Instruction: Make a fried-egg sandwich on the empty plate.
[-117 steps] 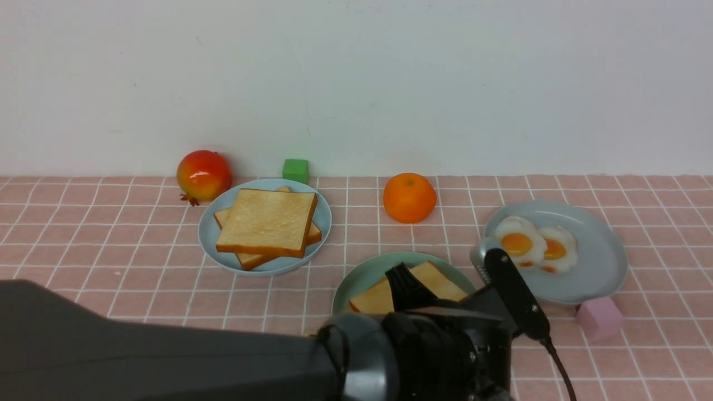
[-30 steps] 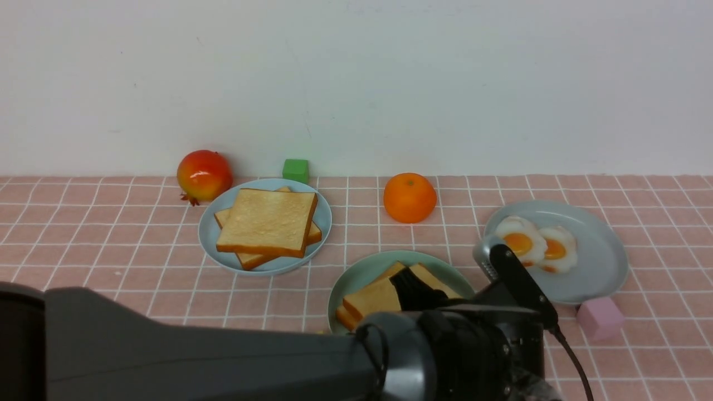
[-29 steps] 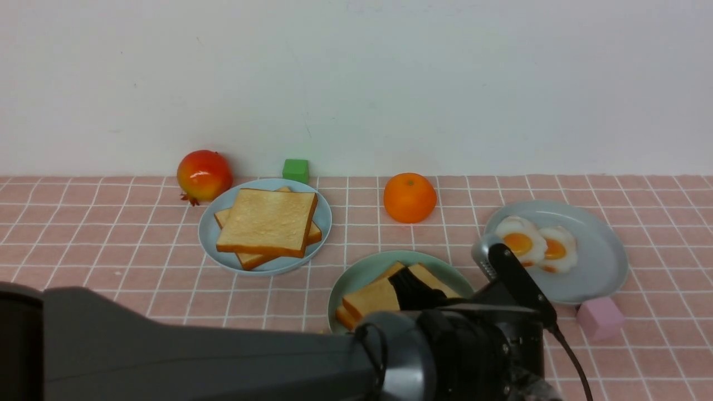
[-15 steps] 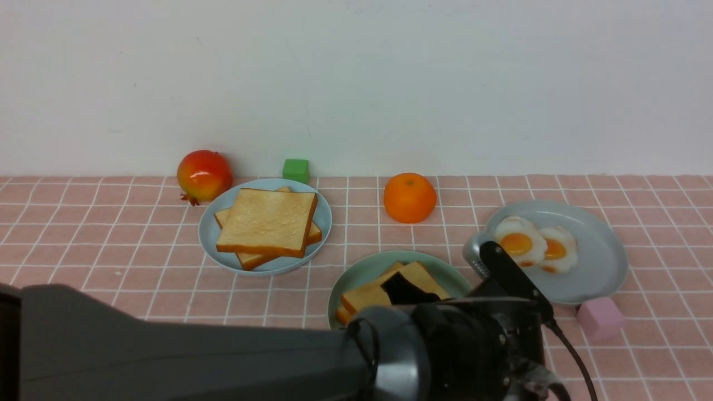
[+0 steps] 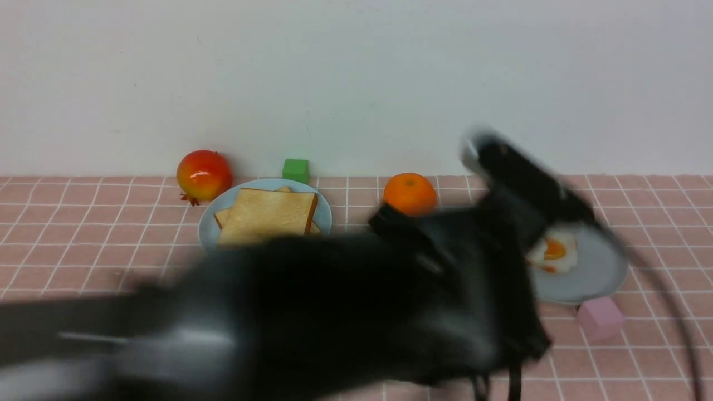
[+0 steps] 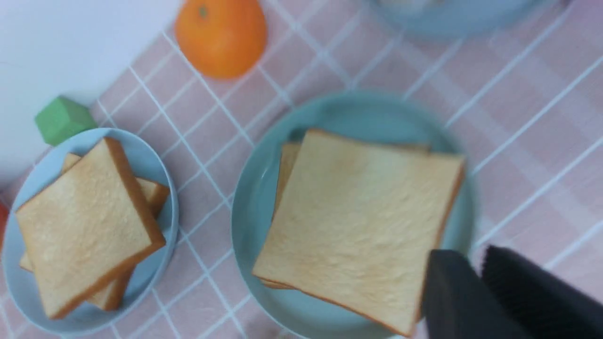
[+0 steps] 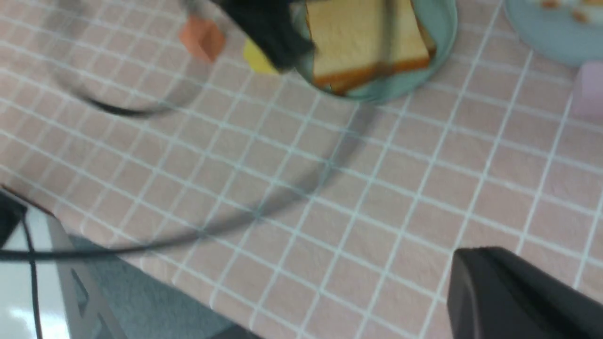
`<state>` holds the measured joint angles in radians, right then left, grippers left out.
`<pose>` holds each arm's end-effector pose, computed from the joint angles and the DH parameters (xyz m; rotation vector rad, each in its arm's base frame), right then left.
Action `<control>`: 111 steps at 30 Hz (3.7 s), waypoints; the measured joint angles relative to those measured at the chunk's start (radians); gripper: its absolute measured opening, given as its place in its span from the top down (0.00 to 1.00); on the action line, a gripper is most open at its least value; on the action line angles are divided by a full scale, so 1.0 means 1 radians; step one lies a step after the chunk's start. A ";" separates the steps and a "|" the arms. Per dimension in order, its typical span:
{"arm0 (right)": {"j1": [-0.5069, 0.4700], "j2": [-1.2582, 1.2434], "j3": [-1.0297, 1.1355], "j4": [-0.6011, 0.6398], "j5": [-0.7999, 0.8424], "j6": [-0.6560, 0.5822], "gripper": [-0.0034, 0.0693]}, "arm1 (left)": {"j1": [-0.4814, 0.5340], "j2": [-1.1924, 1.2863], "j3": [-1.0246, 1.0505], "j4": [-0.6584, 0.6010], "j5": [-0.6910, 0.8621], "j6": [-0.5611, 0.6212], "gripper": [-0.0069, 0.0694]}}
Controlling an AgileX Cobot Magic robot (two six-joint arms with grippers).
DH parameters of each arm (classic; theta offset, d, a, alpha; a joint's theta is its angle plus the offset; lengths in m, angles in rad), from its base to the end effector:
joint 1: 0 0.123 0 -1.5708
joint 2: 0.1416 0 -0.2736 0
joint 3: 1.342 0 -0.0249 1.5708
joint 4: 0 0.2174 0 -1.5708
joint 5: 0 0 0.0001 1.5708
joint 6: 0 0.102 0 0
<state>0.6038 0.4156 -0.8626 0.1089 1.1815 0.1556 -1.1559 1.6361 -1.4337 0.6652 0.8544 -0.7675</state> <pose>0.0133 0.0216 0.3387 -0.5139 2.2099 0.5464 0.1783 -0.2870 0.3226 0.7663 2.1715 -0.1480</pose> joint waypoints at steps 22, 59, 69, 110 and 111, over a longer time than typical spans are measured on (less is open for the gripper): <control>0.000 0.000 -0.073 -0.004 -0.016 0.000 0.95 | 0.002 -1.430 1.060 0.383 -0.576 -0.584 0.89; -0.542 -0.145 0.379 -0.045 -0.579 -0.098 0.93 | 0.002 -1.564 1.187 0.562 -0.543 -0.718 0.89; -0.603 -0.419 0.878 -0.007 -0.814 -0.103 0.96 | 0.002 -1.564 1.187 0.562 -0.542 -0.718 0.89; -0.598 -0.429 0.884 -0.004 -0.779 -0.102 0.95 | 0.002 -1.564 1.187 0.570 -0.529 -0.719 0.89; -0.598 -0.429 0.884 -0.004 -0.779 -0.102 0.95 | 0.002 -1.564 1.187 0.570 -0.528 -0.722 0.89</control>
<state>0.0057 -0.0131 0.0218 0.1054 0.4025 0.0534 -1.1536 0.0725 -0.2462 1.2348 0.3263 -1.4896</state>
